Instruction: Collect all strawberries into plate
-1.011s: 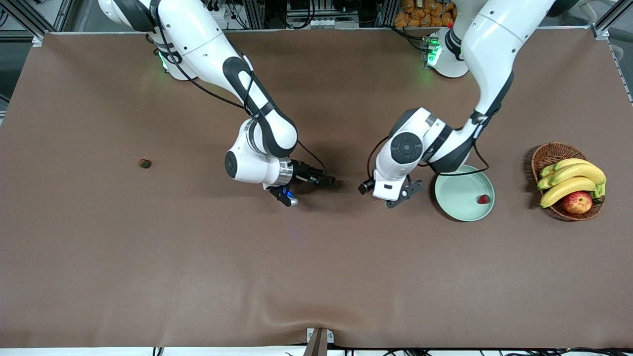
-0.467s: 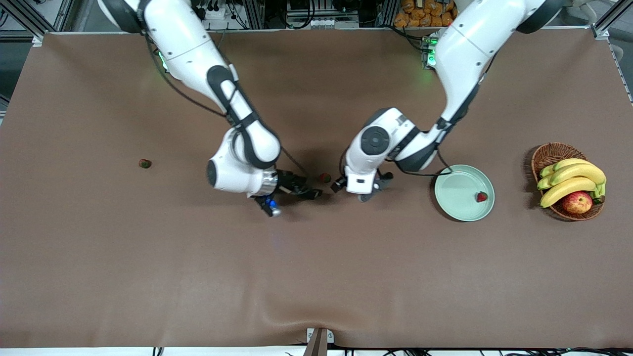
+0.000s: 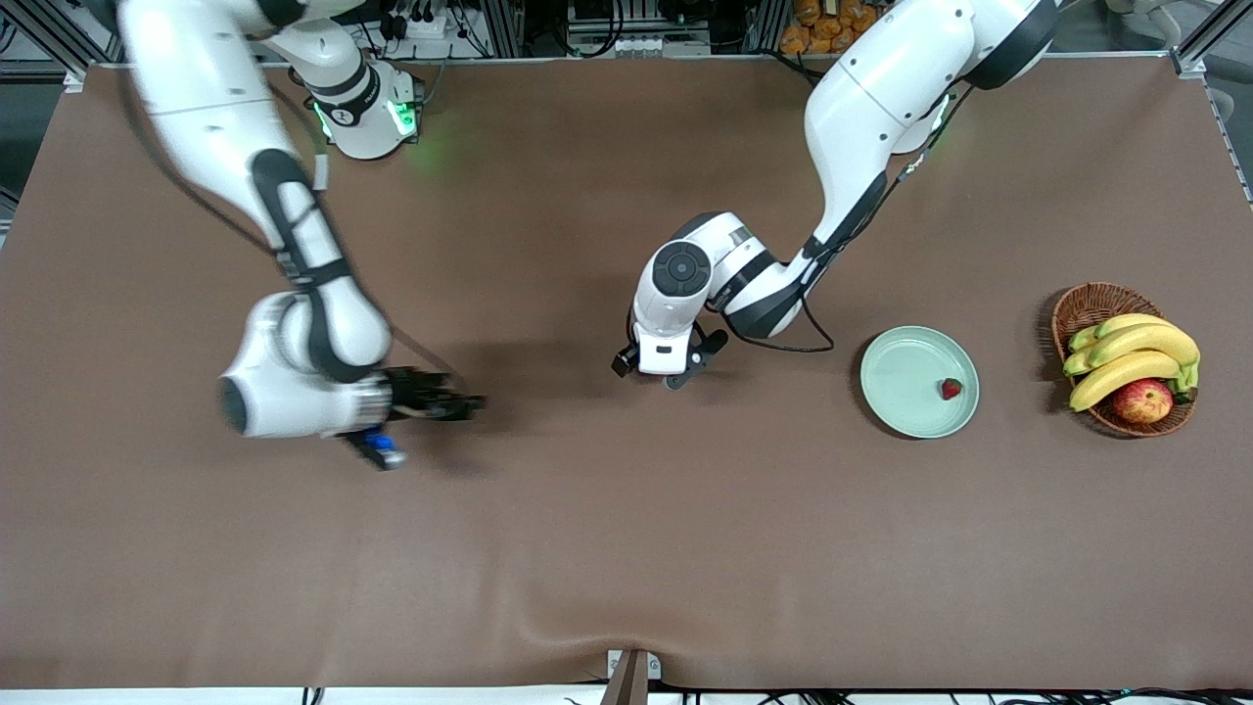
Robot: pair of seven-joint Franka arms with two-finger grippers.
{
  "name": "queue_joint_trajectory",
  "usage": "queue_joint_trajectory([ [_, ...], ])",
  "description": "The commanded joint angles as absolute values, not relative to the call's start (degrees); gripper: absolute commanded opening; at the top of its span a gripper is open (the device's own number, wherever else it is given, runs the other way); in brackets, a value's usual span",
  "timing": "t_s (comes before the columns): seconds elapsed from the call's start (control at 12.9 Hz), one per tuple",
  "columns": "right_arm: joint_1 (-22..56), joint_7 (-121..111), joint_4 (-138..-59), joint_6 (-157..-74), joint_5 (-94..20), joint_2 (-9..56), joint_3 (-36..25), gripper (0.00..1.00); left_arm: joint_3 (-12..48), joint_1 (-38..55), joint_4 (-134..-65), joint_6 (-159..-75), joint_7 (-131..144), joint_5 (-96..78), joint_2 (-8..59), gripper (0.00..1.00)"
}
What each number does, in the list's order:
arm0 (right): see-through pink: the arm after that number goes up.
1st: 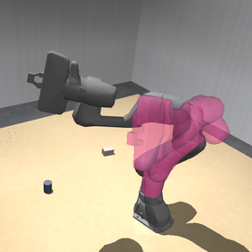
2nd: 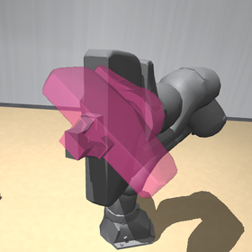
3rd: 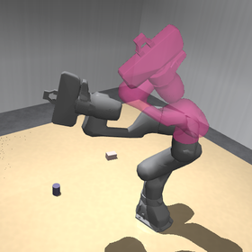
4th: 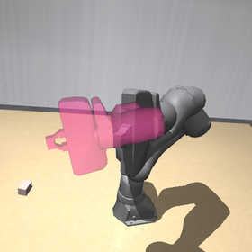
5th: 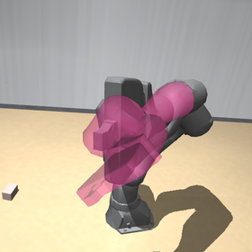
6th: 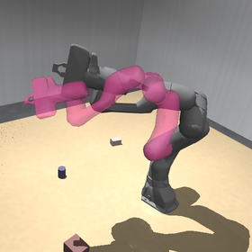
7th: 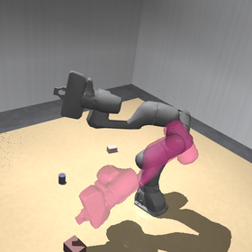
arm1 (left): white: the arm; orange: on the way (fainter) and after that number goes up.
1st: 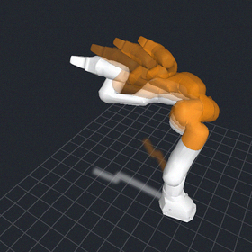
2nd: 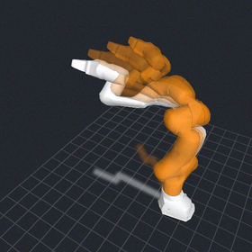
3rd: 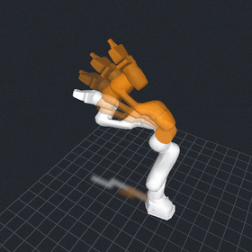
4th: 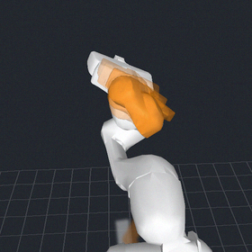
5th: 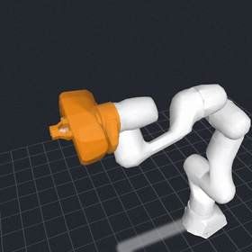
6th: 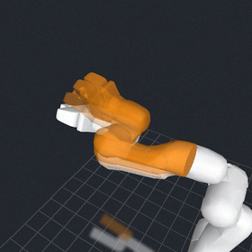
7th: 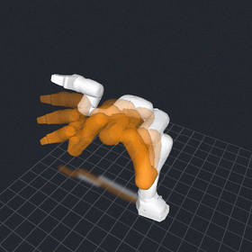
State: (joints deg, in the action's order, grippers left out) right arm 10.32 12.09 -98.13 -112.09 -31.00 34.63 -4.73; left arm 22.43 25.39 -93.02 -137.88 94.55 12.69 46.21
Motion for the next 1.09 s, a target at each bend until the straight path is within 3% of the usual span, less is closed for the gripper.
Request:
queue_joint_trajectory([
  [0.0, 3.01, 4.34, -98.18, -108.91, -19.1, 32.61, -3.69, 1.0, 21.62, 26.45, -91.41, -138.08, 95.27, 12.83, 47.46, 0.85],
  [0.23, -3.85, -6.3, -98.96, -105.57, -13.9, 33.4, -3.78, 1.0, 21.62, 26.72, -91.32, -138.08, 95.19, 12.66, 47.55, 0.53],
  [0.39, -6.14, -8.52, -99.4, -101.8, -8.47, 33.57, -3.78, 1.0, 21.62, 26.81, -91.23, -138.08, 95.19, 12.48, 47.55, 0.43],
  [0.47, -6.33, -8.61, -99.67, -100.91, -4.96, 33.84, -3.78, 1.0, 21.62, 26.72, -91.23, -138.08, 95.19, 12.74, 47.46, 0.25],
  [0.54, -6.42, -8.53, -100.8, -100.72, -2.22, 33.92, -3.87, 1.0, 21.62, 26.54, -91.23, -138.08, 95.1, 12.83, 47.03, 0.0],
  [0.78, -6.59, -8.7, -103.7, -100.9, -1.41, 34.62, -4.04, 1.0, 21.8, 21.99, -93.5, -136.68, 94.31, 12.92, 42.56, 0.0],
  [1.01, -7.47, -8.7, -104.68, -100.99, -1.41, 35.59, -4.04, 1.0, 22.15, 14.0, -97.72, -129.75, 86.09, 12.83, 35.79, 0.0],
])
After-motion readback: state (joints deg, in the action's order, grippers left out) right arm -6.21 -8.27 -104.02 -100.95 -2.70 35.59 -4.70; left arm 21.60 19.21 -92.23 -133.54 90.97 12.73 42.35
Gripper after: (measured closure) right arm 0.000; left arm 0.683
